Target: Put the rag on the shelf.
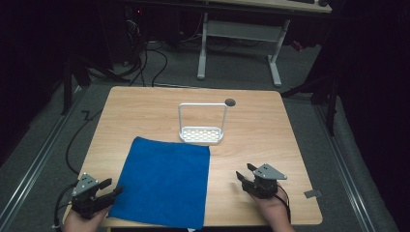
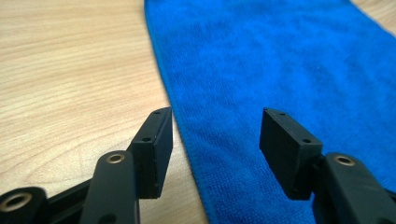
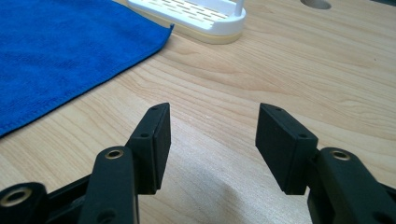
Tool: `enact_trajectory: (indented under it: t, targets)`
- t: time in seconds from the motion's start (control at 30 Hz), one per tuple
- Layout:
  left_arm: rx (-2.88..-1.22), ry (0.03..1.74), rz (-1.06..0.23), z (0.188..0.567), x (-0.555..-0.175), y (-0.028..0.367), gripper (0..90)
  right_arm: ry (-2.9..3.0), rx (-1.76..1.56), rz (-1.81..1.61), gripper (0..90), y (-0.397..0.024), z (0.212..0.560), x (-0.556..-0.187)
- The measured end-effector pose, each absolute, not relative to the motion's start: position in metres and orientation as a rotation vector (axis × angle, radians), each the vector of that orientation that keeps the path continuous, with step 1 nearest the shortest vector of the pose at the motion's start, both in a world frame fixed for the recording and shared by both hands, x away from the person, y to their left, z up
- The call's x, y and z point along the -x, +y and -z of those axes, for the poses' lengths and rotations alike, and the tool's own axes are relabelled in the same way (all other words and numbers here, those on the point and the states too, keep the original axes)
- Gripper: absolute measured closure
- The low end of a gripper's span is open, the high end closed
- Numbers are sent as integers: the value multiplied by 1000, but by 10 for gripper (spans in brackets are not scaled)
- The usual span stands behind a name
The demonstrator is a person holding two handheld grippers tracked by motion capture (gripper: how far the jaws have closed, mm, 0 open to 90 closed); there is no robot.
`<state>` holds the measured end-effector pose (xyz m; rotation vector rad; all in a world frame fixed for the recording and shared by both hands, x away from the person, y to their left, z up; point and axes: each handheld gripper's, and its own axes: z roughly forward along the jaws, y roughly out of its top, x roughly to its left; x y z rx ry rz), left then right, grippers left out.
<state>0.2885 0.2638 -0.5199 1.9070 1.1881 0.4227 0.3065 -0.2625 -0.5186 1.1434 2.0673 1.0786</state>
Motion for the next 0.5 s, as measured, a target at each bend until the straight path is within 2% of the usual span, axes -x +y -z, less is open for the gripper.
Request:
enact_trajectory:
  t: [0.33,0.5]
  targets:
    - [-1918,1176,-448,520,-290,260,445,2064,-1172,-1096,496,-265,517,-305]
    - [-1916,1176,-470,518,-291,259,437,2075,-1180,-1102,486,-264,517,-308]
